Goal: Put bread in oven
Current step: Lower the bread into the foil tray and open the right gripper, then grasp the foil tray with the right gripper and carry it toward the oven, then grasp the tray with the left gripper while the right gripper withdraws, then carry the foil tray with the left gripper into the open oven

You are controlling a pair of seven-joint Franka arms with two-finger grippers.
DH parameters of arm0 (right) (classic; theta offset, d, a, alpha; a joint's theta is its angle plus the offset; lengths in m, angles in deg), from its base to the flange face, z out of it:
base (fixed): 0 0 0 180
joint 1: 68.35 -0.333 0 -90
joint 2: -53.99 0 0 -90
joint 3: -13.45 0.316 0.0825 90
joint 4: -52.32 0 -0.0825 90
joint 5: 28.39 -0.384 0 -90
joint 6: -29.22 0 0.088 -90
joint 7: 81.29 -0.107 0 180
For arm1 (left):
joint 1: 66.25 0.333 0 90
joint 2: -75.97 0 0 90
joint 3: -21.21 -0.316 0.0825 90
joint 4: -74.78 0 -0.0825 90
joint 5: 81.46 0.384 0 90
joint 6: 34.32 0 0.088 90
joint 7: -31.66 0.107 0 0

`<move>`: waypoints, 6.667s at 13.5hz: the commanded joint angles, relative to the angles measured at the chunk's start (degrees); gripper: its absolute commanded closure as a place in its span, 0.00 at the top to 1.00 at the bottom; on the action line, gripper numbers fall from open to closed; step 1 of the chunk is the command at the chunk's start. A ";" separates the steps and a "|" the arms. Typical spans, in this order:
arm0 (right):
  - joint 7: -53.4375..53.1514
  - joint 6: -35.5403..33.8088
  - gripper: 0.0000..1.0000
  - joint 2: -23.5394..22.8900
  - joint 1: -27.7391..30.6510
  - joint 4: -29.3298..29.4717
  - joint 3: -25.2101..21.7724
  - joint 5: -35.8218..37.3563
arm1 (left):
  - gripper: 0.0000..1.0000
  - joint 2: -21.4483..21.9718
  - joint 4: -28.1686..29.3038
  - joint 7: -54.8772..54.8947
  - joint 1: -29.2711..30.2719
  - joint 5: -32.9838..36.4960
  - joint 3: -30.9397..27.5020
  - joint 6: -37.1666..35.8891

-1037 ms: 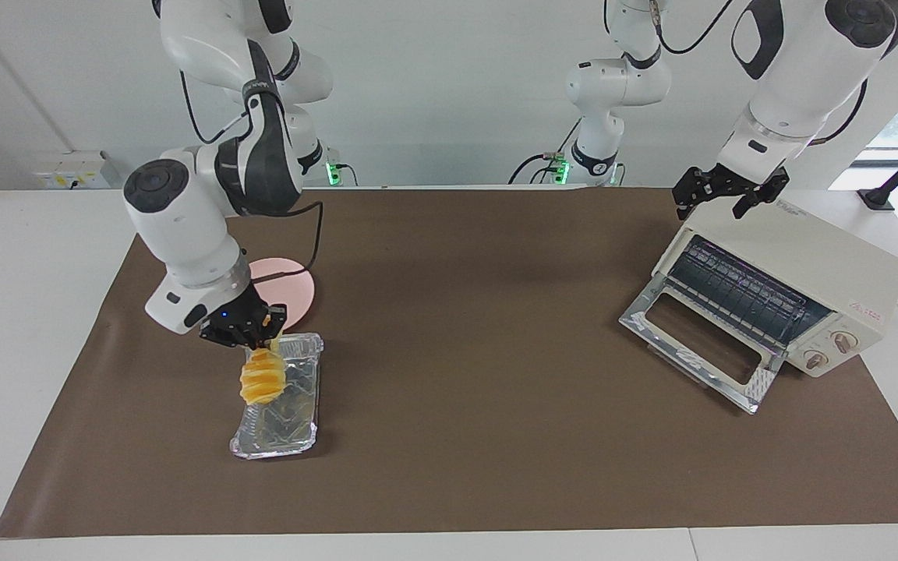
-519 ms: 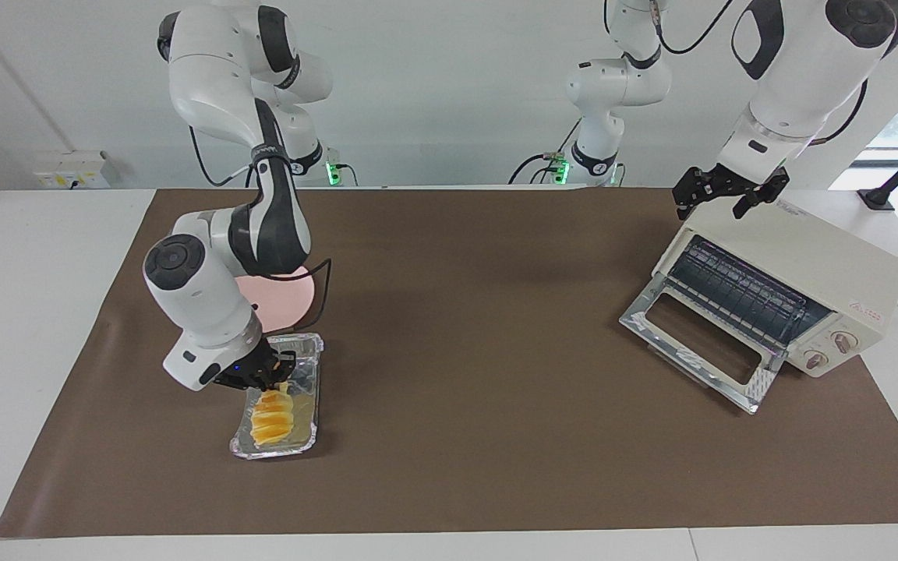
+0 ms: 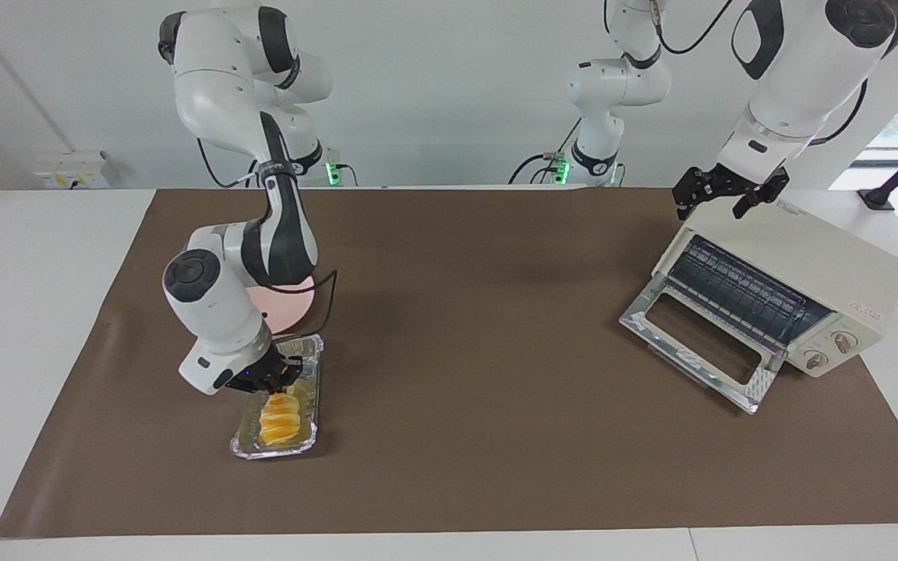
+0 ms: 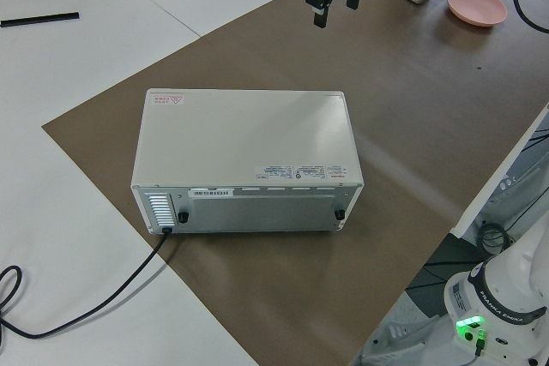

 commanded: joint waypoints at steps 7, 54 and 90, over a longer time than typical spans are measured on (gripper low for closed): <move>-0.36 -5.76 1.00 2.99 2.38 3.77 -0.23 0.25 | 1.00 1.05 0.45 -0.31 0.37 -0.80 -0.04 0.09; -43.84 3.75 1.00 5.62 -30.93 -6.69 0.38 -4.66 | 1.00 1.05 0.45 -0.48 0.37 -0.80 -0.04 -0.08; 4.57 -35.11 1.00 33.40 9.06 -4.66 0.03 2.02 | 0.00 -25.58 -11.50 -44.68 -22.41 -4.23 -1.34 17.16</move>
